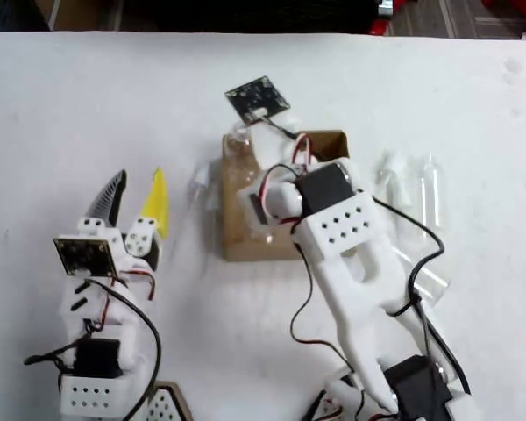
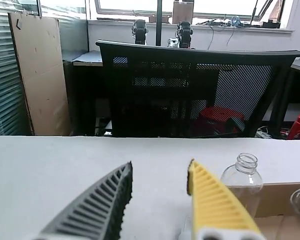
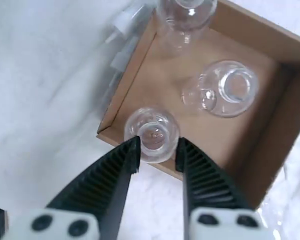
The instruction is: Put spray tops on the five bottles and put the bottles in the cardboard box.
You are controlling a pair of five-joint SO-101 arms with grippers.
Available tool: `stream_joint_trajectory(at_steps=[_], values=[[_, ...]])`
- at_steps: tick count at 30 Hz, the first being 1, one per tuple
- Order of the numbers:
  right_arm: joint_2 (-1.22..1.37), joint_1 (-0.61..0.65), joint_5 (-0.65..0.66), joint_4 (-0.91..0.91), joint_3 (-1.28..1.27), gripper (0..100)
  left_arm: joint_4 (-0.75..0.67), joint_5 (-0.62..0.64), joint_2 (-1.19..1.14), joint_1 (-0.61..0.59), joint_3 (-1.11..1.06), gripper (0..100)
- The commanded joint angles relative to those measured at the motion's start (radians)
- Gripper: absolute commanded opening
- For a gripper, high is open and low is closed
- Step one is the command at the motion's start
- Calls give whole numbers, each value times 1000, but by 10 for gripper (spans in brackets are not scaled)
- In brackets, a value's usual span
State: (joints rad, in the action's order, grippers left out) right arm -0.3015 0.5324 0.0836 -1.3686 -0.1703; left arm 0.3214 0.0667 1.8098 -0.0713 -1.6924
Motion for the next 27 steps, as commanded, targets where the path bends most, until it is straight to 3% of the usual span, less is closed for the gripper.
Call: stream_joint_trajectory(at_steps=[1, 4, 27], values=[[8, 18, -29, -4, 46, 190, 2, -14, 18, -15, 0, 166], [13, 21, -25, 1, 44, 223, 2, -14, 18, -15, 0, 166], [145, 42, -29, 38, 37, 192, 2, -14, 18, -15, 0, 166]])
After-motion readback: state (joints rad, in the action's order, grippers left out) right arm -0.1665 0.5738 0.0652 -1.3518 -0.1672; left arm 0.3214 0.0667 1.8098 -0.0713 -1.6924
